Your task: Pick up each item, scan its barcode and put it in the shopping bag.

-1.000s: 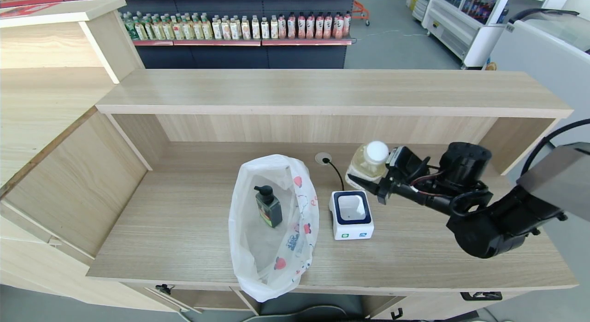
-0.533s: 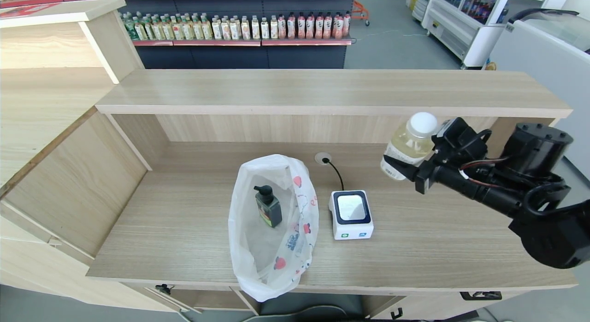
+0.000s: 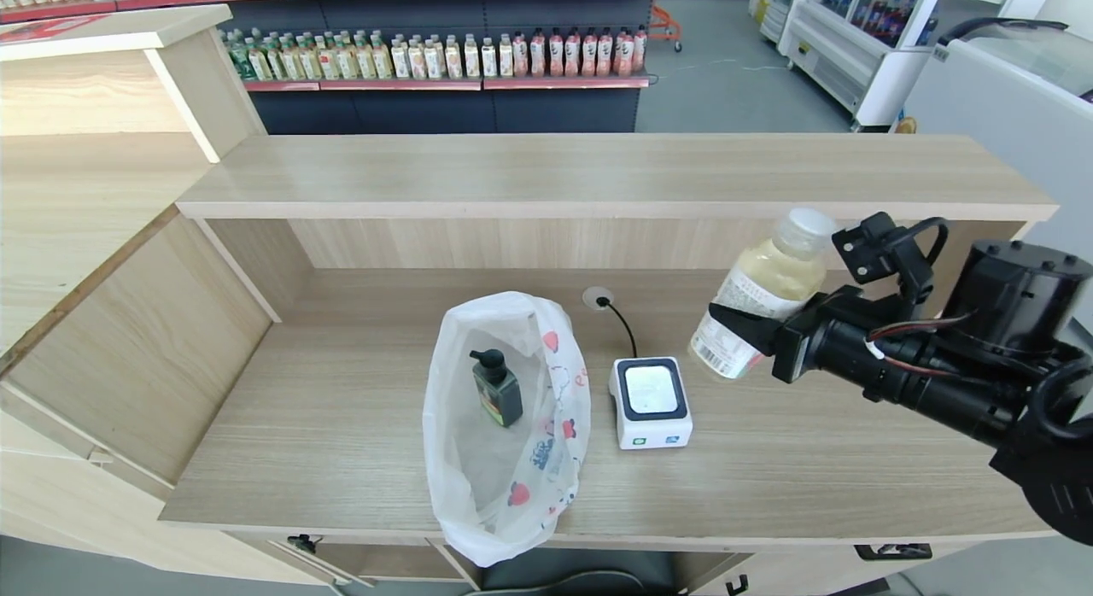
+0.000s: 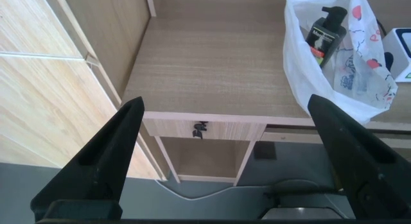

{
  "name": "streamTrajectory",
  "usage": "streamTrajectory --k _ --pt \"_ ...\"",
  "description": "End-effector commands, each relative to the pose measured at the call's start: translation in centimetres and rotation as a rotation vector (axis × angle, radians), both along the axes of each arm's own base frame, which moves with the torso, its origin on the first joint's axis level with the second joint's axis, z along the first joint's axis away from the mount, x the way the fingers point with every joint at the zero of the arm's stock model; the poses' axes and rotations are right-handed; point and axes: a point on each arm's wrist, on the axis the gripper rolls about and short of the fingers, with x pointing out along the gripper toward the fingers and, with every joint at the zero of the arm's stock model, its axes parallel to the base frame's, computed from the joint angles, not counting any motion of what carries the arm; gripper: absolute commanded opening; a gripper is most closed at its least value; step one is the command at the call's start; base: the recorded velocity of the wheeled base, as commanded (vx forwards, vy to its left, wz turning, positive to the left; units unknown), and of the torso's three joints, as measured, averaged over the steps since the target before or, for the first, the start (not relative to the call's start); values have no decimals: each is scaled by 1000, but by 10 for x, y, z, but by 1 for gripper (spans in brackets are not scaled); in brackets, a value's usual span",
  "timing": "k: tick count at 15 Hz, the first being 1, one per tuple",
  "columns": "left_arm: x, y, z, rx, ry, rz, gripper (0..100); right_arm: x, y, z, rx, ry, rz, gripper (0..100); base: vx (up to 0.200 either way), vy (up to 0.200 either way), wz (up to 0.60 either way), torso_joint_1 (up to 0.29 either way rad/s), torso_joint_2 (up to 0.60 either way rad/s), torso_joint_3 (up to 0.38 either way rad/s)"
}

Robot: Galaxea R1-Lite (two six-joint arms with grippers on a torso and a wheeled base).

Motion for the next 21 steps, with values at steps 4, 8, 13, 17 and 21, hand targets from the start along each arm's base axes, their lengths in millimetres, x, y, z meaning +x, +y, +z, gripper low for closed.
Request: streamTrajectory --k 4,8,13,17,21 --pt "0 0 0 0 0 0 100 -9 20 19 9 16 82 0 0 200 0 11 7 2" --pt "0 0 0 1 0 0 100 -7 47 -5 -29 120 162 0 0 100 0 -1 -4 1" --pt "0 0 0 1 0 0 100 4 70 -46 -89 233 203 0 0 0 0 0 0 0" --pt "0 0 0 1 0 0 100 0 89 -64 -127 273 255 0 0 0 0 0 0 0" --pt "0 0 0 1 0 0 100 3 104 -85 -181 252 299 0 0 0 0 0 0 0"
